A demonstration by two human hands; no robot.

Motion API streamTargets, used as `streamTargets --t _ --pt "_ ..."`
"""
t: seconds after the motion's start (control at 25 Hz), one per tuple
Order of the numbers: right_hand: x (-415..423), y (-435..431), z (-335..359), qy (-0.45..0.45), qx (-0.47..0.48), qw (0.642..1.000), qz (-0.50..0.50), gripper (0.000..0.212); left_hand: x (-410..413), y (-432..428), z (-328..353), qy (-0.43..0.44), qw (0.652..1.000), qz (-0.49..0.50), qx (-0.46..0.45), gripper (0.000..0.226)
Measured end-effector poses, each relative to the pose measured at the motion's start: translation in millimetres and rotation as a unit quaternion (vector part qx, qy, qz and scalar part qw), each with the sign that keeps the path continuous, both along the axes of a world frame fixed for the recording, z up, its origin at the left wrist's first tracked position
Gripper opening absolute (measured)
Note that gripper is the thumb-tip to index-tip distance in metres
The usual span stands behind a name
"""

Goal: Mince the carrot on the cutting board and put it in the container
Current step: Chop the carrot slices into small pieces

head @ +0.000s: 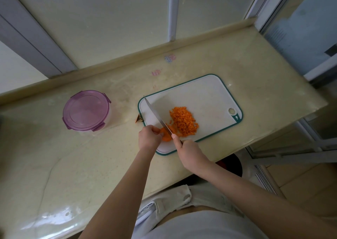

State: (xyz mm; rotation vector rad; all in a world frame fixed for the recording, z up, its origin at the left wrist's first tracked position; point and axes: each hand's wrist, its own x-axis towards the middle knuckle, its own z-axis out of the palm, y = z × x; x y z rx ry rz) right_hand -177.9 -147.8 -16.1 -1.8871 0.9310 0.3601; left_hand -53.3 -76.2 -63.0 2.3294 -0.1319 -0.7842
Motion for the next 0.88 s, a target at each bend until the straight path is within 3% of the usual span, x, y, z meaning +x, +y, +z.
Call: streamTargets --t 0.36,0.6,0.76,0.88 --pt "12.5 -3.7 -6.7 0.002 0.008 1.000 0.004 0.048 2.2 -0.8 -0.4 0.009 1.000 -0.007 0.000 0.010" --pt "17.9 1.7 -18.8 -0.019 -0.061 0.998 0.026 0.048 0.5 -0.3 0.3 0.002 1.000 -0.005 0.000 0.013" --pt "17.2 -4.8 -27.0 -0.008 -0.040 0.999 -0.003 0.061 -1.6 -1.3 0.8 -0.004 1.000 -0.004 0.004 0.012" --pt "22.8 -28.1 -21.1 0.017 0.028 0.999 -0.016 0.063 -3.4 -2.2 2.0 -0.009 1.000 -0.013 0.006 0.009"
